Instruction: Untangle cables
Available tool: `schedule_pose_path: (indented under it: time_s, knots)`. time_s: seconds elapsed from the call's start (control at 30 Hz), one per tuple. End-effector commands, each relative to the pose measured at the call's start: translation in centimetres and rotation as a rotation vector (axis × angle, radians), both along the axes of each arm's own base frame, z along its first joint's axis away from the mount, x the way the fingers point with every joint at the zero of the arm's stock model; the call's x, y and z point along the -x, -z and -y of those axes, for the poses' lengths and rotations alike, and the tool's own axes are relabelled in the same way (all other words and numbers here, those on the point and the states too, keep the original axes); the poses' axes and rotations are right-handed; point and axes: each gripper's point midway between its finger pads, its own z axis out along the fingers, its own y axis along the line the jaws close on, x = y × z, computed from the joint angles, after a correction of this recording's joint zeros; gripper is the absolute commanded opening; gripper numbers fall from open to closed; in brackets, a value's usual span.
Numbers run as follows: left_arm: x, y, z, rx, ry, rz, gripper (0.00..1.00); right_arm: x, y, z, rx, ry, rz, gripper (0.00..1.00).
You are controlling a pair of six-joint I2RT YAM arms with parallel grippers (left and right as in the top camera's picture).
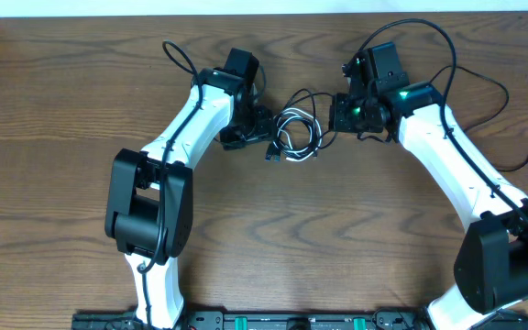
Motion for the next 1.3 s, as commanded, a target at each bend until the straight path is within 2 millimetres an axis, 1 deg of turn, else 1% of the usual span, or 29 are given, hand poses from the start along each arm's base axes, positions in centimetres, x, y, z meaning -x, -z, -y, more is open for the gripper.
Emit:
schedule_pose_path:
  time_s: [0.0,0.1,0.2,0.27,0.33,0.4,0.5,0.57,0.63,0.67,0.8,0.87,1.03,1.1,1.17,1.27]
  knots:
    - [1.1,0.5,2.0,0.114,0.016,-0.067,0.7,-0.7,-1.1,0.4,0.051,-0.041,0.07,0.01]
    - [1.1,0.9,3.0,0.151,0.03,-0.077,0.7,-1.0,-1.6,0.3,0.048,-0.041,0.081,0.01]
    - [1.1,2.0,3.6,0.133,0.019,-0.086,0.7,-1.1,-1.6,0.3,0.047,-0.041,0.085,0.01]
    - [1.4,3.1,3.8,0.098,-0.002,-0.106,0.7,-1.1,-1.6,0.3,0.049,-0.046,0.088,0.01]
    - [1.5,4.7,2.9,0.001,-0.025,-0.106,0.7,-1.2,-1.7,0.5,0.053,-0.05,0.095,0.01]
    - [1.4,5.9,1.5,-0.102,-0.038,-0.094,0.7,-1.5,-2.0,1.0,0.049,-0.038,0.099,0.01]
    - [1.4,6.4,-0.4,-0.214,-0.046,-0.079,0.64,-2.1,-3.2,2.4,0.036,-0.005,0.115,0.01]
    - [1.1,6.4,-1.9,-0.285,-0.059,-0.066,0.61,-2.6,-4.5,4.0,0.033,0.024,0.143,0.01]
    - [0.7,6.4,-3.6,-0.357,-0.073,-0.046,0.6,-2.9,-5.9,5.7,0.031,0.057,0.177,0.01]
    - [0.6,6.3,-4.4,-0.391,-0.081,-0.039,0.61,-3.0,-7.0,6.9,0.029,0.083,0.202,0.01]
    - [0.4,6.2,-6.5,-0.464,-0.08,-0.034,0.6,-2.9,-10.6,10.5,0.024,0.165,0.286,0.01]
    - [0.3,6.1,-7.4,-0.496,-0.09,-0.032,0.61,-2.6,-12.6,12.2,0.034,0.188,0.342,0.01]
    - [0.4,6.0,-9.0,-0.522,-0.113,-0.051,0.61,-1.7,-18.0,16.4,0.055,0.267,0.506,0.01]
    - [0.4,5.9,-9.9,-0.539,-0.125,-0.059,0.61,-1.0,-20.6,18.1,0.062,0.311,0.583,0.01]
    - [0.4,5.9,-10.6,-0.541,-0.141,-0.07,0.61,-0.3,-22.7,19.4,0.069,0.344,0.646,0.01]
    - [0.5,5.9,-11.5,-0.544,-0.162,-0.086,0.61,0.7,-25.1,20.9,0.08,0.381,0.723,0.01]
